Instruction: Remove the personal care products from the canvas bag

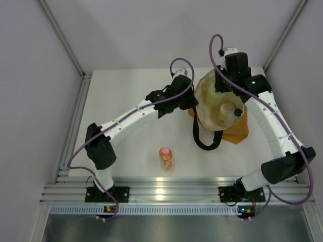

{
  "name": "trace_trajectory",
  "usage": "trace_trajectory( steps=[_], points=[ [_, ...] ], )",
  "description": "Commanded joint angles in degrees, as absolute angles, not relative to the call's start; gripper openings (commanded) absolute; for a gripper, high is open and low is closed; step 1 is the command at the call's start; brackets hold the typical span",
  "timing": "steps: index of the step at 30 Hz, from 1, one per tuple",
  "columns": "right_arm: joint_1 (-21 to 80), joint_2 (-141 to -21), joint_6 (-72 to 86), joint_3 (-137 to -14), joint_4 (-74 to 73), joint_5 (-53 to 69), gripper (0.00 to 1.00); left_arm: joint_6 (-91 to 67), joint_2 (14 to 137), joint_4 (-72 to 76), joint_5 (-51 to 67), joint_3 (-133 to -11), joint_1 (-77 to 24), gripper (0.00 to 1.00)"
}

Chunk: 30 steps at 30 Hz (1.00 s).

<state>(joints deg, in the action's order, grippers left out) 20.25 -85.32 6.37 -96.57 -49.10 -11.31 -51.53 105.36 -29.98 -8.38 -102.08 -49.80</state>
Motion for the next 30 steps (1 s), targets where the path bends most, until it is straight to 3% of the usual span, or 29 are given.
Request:
trace_trajectory(
  steps=[1,14,22,30],
  points=[
    [23.8,-80.1,4.2,-105.0,-50.2,-14.9,0.00,-52.3,103.5,-28.7,-8.2,-103.0,-49.9,0.00],
    [35.1,-73.3,4.6,-121.2,-59.9,-13.0,0.00,-51.7,104.2,-28.7,-8.4,-104.1,-49.9,0.00],
    [36.4,-66.8,4.4,-118.4,-59.8,-3.0,0.00,-51.9,104.8,-28.7,-8.3,-104.3,-49.9,0.00],
    [37.4,-58.5,0.5,-106.3,-54.9,5.9,0.00,-51.2,105.5,-28.7,-8.3,-105.6,-49.9,0.00]
  ],
)
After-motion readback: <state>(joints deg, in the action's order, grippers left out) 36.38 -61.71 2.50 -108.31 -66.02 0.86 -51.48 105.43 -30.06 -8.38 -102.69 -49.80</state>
